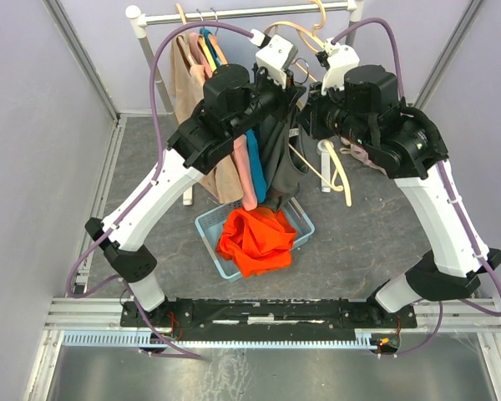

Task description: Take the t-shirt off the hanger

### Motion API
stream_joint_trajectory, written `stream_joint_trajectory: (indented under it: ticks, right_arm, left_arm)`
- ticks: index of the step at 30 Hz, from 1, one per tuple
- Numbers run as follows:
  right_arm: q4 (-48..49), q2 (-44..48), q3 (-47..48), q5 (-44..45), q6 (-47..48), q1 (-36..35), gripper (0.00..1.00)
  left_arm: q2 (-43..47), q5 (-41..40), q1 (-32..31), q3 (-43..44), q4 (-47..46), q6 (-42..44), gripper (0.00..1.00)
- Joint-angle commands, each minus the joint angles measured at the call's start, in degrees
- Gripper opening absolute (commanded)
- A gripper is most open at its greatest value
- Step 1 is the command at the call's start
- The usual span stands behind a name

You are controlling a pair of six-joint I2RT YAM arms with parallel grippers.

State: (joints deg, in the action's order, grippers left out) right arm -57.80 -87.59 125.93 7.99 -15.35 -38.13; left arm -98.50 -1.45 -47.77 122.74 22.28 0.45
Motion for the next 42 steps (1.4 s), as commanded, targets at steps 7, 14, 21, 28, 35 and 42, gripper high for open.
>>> stream_joint_trajectory:
  ticks: [7, 14, 21, 28, 35, 42]
  right_arm:
    - [5.61, 5.06, -1.26, 3.23, 1.07, 0.44, 0.01]
    - [6.63, 6.75, -2.32, 3.52, 1.88, 0.74, 0.01]
    - [9.38, 9.09, -6.0, 3.26, 2.02, 0.89, 0.01]
    - [11.03, 10.11, -7.26, 1.93, 1.41, 0.92, 0.01]
    - [11.65, 10.14, -7.2, 0.74, 0.71, 0.86, 0.01]
    - [11.95, 10.24, -7.27, 0.19, 0.28, 0.94, 0.01]
  left_arm:
    - [1.88, -2.71, 0.24, 1.35, -2.07, -3.48, 0.57]
    - [8.91, 0.07, 0.58, -9.28, -6.15, -4.46, 0.61]
    - [15.33, 4.17, 0.56, -20.36, -12.15, -5.36, 0.63]
    - [14.41, 7.94, 0.57, -22.04, -12.2, -6.39, 0.64]
    - [12.81, 7.78, 0.56, -21.78, -14.29, -6.43, 0.65]
    - [9.52, 5.66, 0.57, -18.58, -13.85, -5.81, 0.6]
